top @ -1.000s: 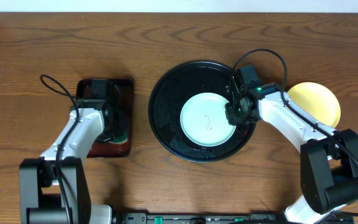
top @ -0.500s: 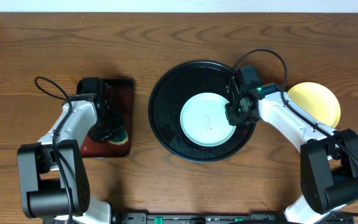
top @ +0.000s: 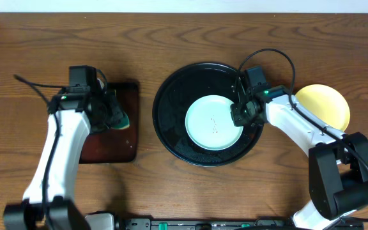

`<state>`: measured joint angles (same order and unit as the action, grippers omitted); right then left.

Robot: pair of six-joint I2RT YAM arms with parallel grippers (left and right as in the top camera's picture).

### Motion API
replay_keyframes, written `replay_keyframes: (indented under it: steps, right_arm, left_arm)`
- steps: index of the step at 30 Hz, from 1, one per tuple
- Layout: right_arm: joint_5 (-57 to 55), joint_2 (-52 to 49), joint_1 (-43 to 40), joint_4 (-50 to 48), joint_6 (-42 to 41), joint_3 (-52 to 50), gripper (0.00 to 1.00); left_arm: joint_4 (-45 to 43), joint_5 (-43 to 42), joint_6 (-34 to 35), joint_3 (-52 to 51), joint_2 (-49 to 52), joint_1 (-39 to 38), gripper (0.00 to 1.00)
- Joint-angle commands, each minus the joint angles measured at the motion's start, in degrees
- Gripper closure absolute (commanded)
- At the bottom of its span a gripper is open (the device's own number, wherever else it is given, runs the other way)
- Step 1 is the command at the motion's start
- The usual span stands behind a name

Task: Clean dirty plates on tray and stack at the side
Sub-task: 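Bring the left gripper with the sponge over the pale green plate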

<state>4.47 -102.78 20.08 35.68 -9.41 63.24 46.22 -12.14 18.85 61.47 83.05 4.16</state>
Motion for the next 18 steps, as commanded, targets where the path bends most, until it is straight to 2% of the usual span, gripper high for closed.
replay_keyframes:
  steps: [1, 7, 8, 10, 18]
  right_arm:
    - [-0.2, -0.5, 0.9, -2.5, 0.5, -2.6, 0.72]
    - [-1.2, -0.5, 0.9, -8.3, -0.6, -7.1, 0.82]
    - [-1.2, -0.5, 0.9, -8.5, -1.1, -7.5, 0.85]
    - [-1.2, -0.5, 0.9, -8.5, -2.8, -7.9, 0.99]
    - [-1.2, -0.5, 0.9, -9.1, -3.9, -8.0, 0.99]
  left_arm:
    - [1.2, -0.9, -3.5, 2.1, -3.8, -1.6, 0.92]
    - [5.0, -0.7, -6.0, 6.7, -5.3, -7.2, 0.92]
    - [5.0, -0.7, -5.9, 7.3, -5.3, -8.3, 0.92]
    - [4.4, -0.7, -5.2, 7.8, -5.2, -11.0, 0.92]
    - [-1.2, -0.7, 1.9, 7.8, -1.6, -23.0, 0.92]
